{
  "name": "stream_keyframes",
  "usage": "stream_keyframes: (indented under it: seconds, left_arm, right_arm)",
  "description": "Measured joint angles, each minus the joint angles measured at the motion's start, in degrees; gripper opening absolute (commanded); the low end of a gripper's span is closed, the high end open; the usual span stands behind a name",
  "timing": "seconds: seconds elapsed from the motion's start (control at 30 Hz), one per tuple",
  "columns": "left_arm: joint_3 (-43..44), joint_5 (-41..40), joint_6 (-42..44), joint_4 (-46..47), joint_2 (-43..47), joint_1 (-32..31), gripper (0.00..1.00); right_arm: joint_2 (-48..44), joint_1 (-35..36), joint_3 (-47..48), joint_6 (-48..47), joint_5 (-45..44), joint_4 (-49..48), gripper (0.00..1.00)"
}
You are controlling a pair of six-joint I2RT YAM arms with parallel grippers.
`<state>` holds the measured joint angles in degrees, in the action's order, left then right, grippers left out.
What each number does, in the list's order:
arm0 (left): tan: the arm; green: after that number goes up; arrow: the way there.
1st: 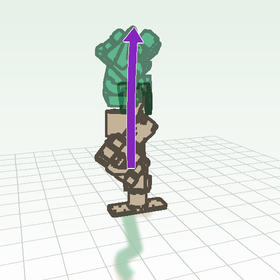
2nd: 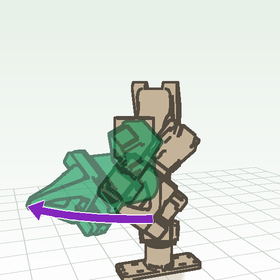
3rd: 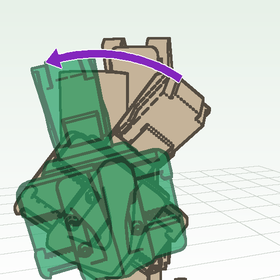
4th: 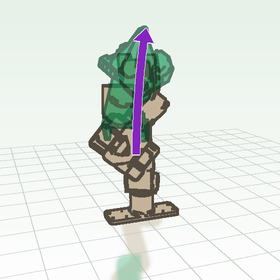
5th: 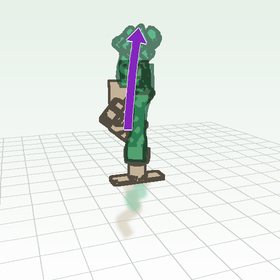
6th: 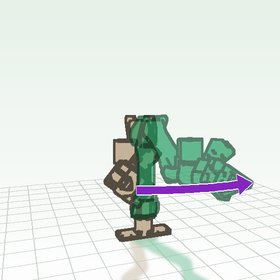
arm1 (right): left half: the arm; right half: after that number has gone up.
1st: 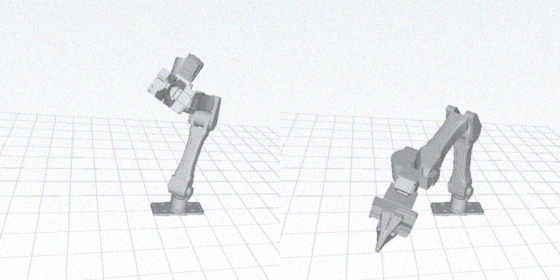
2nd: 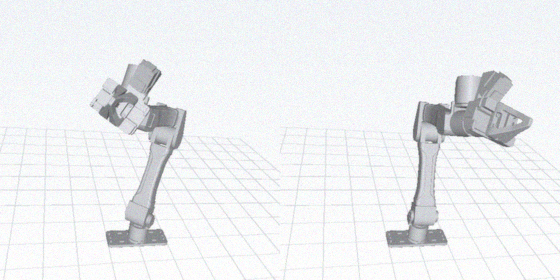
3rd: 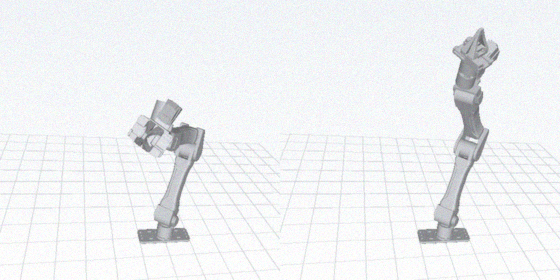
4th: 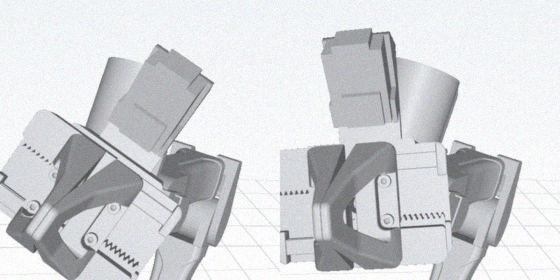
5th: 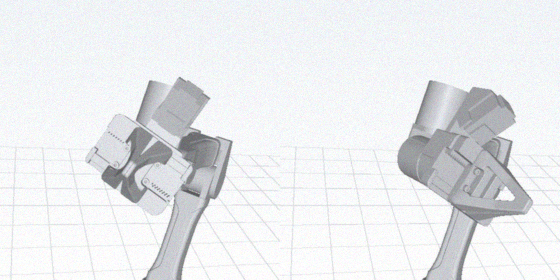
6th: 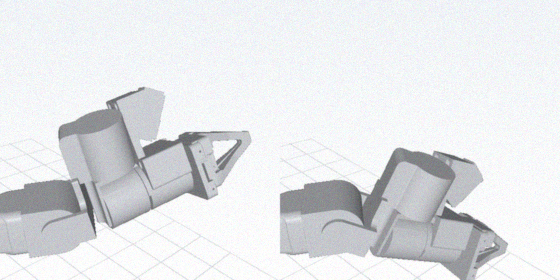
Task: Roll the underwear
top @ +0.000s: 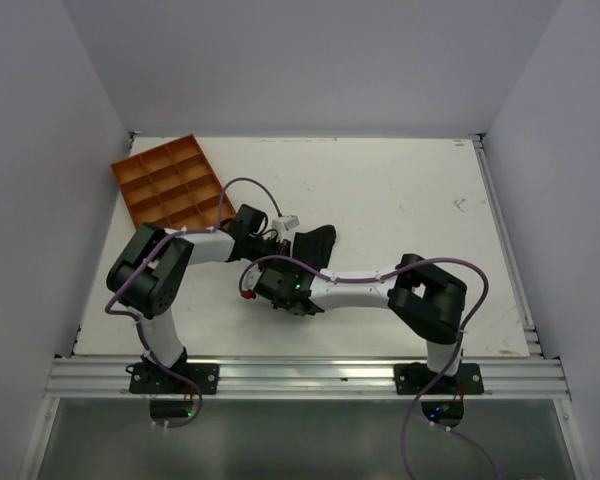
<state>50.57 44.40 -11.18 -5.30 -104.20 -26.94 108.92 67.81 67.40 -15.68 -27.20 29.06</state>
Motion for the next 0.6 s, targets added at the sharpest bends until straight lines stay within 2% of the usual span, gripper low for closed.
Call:
stream_keyframes:
  seconds: [0.07,0.17,0.33,0.6]
  left_arm:
    - [0.48,-0.37,0.15,-0.92,0.00,-0.15,0.25]
    - [1.09,-1.18,0.22,-2.19,0.00,-0.20,0.30]
    - [1.22,-1.64,-0.35,-2.58,0.13,0.00,0.33]
    - [-1.57,-6.29,-3.32,-1.11,4.37,2.62,0.44]
  right_arm:
    - [-0.61,-0.72,-0.22,0.55,1.84,0.02,0.15]
    - [-1.29,-1.68,-0.42,1.29,4.26,-0.07,0.11]
    - [-2.64,-3.69,-1.05,2.84,8.87,-0.50,0.11]
    - [-3.28,-4.90,-1.33,4.42,12.07,-0.83,0.11]
